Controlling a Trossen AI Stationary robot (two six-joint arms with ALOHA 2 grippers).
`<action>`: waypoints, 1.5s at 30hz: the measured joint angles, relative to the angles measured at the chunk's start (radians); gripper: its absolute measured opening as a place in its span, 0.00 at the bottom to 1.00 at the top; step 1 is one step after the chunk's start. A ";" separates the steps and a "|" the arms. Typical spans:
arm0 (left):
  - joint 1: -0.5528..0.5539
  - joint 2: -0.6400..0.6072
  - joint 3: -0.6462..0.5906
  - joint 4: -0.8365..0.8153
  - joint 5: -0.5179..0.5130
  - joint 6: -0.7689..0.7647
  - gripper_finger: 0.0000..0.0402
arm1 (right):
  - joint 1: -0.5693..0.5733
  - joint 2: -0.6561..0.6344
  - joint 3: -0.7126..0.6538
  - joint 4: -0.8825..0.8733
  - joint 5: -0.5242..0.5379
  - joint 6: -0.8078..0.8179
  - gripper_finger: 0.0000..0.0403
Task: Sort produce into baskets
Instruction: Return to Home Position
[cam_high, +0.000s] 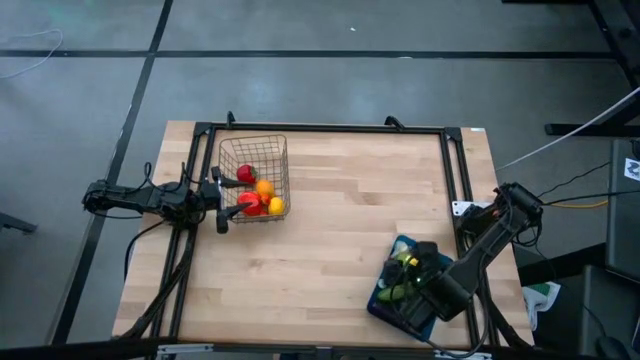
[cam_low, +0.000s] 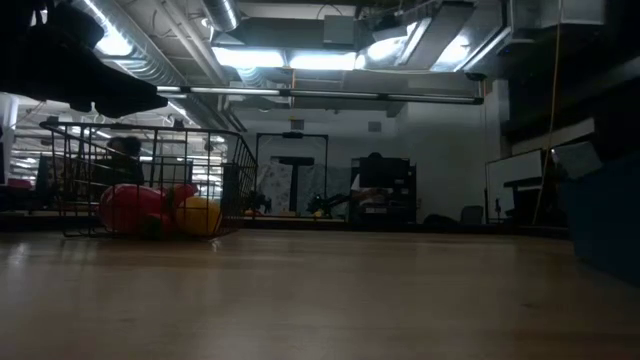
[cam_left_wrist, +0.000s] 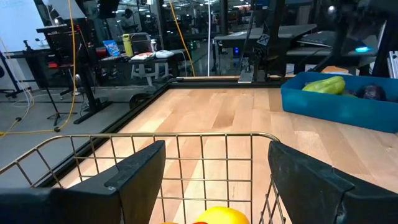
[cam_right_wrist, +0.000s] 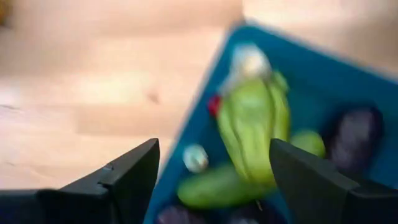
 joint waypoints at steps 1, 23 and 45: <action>0.000 0.000 0.000 0.000 0.000 0.000 0.70 | 0.000 0.000 0.012 -0.026 0.042 -0.007 0.74; 0.000 0.000 0.000 0.000 0.000 0.000 0.70 | -0.264 -0.072 0.287 -0.108 0.621 -0.943 0.18; 0.000 0.000 0.000 0.000 0.000 0.000 0.70 | -0.483 -0.183 0.476 0.005 0.566 -1.832 0.01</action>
